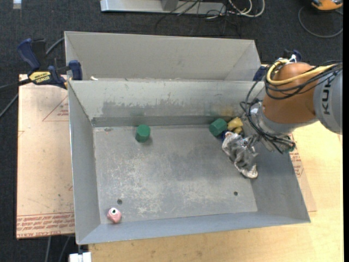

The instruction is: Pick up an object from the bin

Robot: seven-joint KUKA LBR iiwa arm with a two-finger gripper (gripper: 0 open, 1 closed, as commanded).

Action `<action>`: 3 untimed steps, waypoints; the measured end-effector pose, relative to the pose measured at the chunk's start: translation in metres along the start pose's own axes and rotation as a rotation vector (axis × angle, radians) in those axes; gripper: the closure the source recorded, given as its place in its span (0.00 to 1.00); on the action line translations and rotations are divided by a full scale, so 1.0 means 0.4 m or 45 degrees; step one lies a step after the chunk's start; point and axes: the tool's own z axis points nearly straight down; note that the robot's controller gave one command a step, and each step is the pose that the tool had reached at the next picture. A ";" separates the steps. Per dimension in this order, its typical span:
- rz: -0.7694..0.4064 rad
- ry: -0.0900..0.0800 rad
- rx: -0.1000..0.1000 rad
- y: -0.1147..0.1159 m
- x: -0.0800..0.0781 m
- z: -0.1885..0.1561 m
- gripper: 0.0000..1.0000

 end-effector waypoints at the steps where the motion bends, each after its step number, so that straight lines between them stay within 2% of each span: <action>1: -0.063 0.000 0.000 0.022 0.024 0.000 1.00; 2: 0.031 -0.003 -0.002 0.004 0.015 0.003 1.00; 3: 0.028 -0.004 0.000 0.127 0.003 -0.283 1.00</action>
Offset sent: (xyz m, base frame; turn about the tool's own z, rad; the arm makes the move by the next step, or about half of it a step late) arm -0.0050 -0.0040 -0.0026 0.0465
